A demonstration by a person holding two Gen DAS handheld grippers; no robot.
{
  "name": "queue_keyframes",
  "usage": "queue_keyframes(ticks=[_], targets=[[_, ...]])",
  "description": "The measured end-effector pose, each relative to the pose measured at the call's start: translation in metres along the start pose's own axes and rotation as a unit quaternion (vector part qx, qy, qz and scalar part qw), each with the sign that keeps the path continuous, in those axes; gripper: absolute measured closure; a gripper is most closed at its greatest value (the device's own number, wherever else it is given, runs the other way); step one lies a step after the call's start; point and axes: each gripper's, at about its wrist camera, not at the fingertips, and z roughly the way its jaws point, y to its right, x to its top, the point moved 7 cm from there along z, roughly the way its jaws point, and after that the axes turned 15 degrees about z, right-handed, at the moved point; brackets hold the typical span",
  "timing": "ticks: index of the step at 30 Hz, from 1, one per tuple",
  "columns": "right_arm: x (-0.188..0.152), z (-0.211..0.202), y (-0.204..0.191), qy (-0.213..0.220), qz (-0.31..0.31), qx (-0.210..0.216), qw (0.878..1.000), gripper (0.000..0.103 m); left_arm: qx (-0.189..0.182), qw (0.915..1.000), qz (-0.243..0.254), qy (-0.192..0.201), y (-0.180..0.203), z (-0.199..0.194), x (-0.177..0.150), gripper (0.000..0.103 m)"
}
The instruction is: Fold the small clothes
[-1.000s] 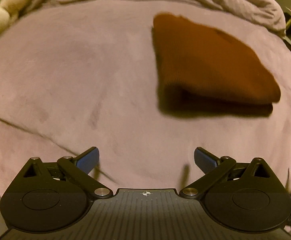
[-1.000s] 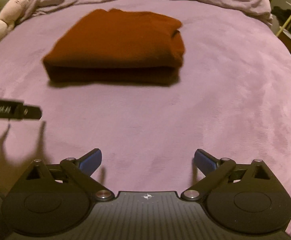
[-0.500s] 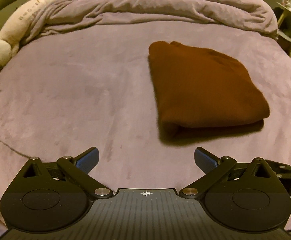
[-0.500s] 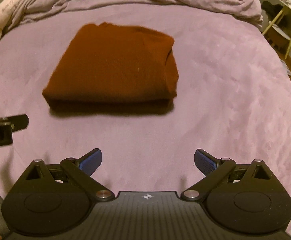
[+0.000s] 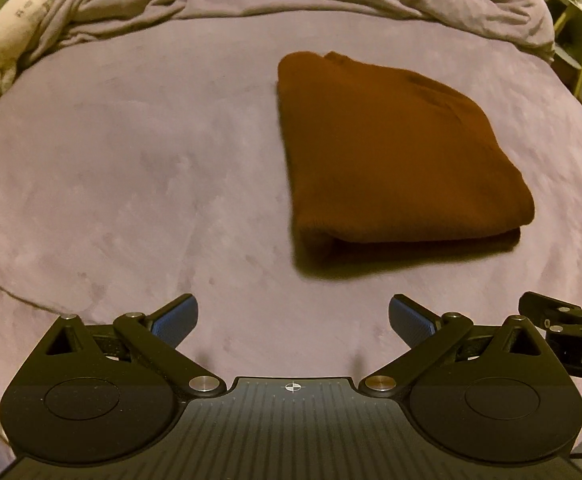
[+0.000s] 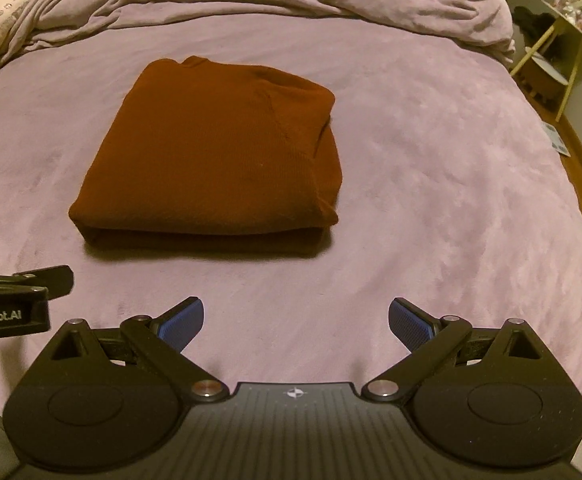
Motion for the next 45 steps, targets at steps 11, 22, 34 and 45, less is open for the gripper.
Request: queue_keyframes(ticks=[11,22,34,45], targets=[[0.0017,-0.0003,-0.0024,-0.002,0.005,0.003,1.000,0.004,0.000,1.0000,-0.004,-0.001,0.0007,0.0001,0.0000,0.000],[0.0021,0.0000,-0.0020,-0.001,0.003,0.005,1.000,0.004,-0.004,1.0000,-0.005,-0.004,-0.0001,0.0019,0.0007,0.000],[0.0028,-0.0006,-0.0006,0.000,0.008,0.005,1.000,0.004,-0.021,0.9996,-0.018,-0.006,-0.0014,0.0039,-0.0003,0.000],[0.0023,-0.0017,0.0020,0.002,0.014,0.006,1.000,0.004,-0.020,0.9997,-0.012,-0.009,0.0009,0.0048,-0.0018,0.000]])
